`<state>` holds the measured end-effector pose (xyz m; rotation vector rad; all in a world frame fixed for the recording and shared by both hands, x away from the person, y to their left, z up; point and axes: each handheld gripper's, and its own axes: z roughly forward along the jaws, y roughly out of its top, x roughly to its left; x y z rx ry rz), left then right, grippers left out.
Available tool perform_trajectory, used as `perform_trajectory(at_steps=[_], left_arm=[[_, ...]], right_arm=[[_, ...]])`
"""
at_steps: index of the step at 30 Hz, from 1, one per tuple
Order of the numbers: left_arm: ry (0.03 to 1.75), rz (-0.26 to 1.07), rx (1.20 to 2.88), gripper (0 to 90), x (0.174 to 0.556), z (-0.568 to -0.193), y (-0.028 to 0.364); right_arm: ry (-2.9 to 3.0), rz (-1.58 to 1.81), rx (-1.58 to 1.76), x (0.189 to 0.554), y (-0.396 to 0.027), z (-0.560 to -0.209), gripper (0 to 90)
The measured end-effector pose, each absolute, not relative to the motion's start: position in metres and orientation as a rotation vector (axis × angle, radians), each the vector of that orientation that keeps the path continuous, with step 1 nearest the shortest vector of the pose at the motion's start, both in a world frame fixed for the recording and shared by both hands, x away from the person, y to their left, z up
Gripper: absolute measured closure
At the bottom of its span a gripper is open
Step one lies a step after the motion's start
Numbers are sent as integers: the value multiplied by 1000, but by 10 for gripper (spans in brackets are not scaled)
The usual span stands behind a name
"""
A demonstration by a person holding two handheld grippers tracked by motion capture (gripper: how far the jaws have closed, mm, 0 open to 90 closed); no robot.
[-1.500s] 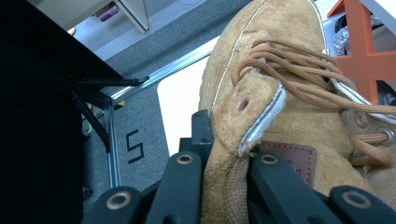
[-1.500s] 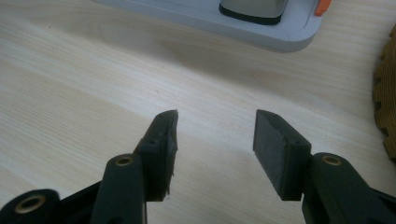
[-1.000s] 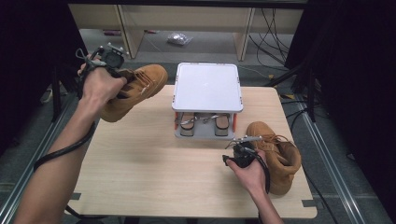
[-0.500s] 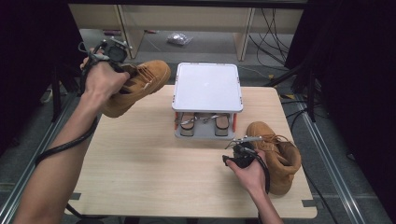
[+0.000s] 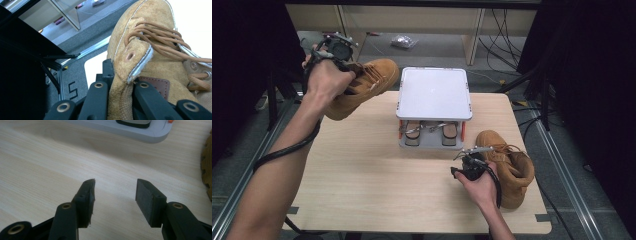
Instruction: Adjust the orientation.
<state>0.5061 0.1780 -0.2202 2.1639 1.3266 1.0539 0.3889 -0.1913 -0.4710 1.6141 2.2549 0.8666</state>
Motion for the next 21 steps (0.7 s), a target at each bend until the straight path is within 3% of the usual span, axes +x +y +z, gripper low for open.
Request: perform_trajectory(at_steps=[21], left_arm=[[1271,1036,2161,845,510,-209,154]], right_arm=[[2258,887,1612,389,-190,-474,502]])
